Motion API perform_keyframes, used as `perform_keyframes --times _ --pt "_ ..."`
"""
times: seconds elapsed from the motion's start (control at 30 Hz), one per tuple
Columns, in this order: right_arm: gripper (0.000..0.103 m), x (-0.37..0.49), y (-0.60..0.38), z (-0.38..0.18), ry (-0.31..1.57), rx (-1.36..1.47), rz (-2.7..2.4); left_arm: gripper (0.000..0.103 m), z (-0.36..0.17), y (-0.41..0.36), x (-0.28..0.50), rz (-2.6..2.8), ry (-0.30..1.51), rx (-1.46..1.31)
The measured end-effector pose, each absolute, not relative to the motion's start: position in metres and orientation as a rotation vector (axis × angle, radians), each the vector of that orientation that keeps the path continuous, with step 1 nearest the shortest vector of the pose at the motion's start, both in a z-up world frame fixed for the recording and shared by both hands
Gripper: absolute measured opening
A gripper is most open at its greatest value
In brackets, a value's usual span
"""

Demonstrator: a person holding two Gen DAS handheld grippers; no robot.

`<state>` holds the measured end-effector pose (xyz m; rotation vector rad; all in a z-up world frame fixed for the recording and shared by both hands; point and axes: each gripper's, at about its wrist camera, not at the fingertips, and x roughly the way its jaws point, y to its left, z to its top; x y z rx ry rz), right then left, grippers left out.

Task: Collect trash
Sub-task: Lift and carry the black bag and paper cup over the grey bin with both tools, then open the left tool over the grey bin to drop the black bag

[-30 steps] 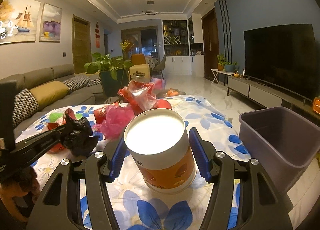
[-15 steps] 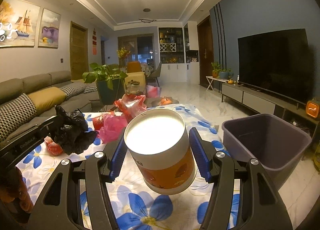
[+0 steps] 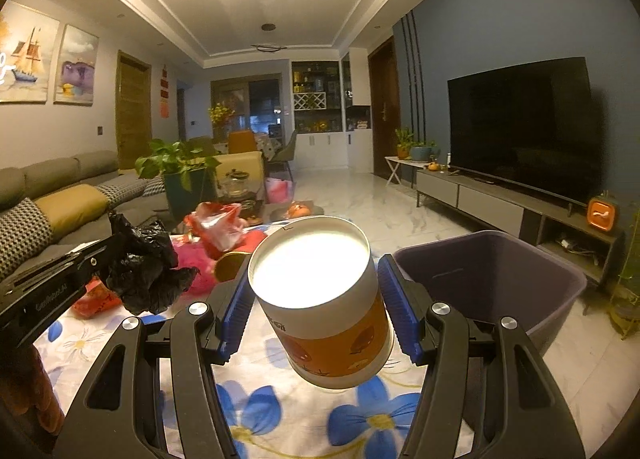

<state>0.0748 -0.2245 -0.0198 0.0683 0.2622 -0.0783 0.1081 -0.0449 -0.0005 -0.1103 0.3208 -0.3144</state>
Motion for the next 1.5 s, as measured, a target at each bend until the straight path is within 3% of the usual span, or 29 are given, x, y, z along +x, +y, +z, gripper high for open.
perform_keyframes --times 1.0,1.5 --pt "0.06 0.074 -0.358 -0.001 0.16 0.069 -0.39 0.0 0.02 -0.204 0.167 -0.657 0.302 -0.065" --pt "0.06 0.092 -0.391 -0.012 0.183 0.11 -0.41 0.0 -0.006 -0.267 0.199 -0.743 0.356 -0.033"
